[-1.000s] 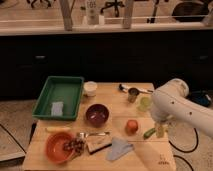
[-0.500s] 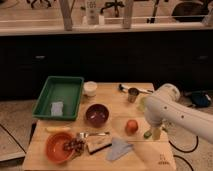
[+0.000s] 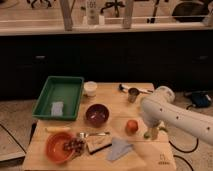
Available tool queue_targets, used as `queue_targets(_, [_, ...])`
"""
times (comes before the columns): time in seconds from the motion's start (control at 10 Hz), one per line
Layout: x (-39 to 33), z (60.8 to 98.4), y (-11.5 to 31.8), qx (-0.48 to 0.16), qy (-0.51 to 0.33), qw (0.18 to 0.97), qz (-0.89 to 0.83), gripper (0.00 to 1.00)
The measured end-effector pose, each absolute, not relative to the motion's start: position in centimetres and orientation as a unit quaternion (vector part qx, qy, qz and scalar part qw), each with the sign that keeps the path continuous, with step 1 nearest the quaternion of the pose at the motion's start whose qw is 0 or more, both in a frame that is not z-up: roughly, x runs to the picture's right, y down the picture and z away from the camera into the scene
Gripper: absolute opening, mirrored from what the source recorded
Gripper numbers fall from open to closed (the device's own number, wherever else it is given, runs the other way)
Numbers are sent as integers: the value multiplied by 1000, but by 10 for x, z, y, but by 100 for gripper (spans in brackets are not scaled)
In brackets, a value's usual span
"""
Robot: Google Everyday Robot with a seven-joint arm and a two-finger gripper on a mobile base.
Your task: Place apple in paper cup
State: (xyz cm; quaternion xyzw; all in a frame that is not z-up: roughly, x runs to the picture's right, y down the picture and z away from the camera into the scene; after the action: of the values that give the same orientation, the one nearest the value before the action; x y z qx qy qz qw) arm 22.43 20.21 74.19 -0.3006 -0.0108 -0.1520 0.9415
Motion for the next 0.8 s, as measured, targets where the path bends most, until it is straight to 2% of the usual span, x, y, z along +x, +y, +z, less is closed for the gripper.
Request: queue_targets(0.8, [211, 774, 206, -299, -33, 930, -213, 80])
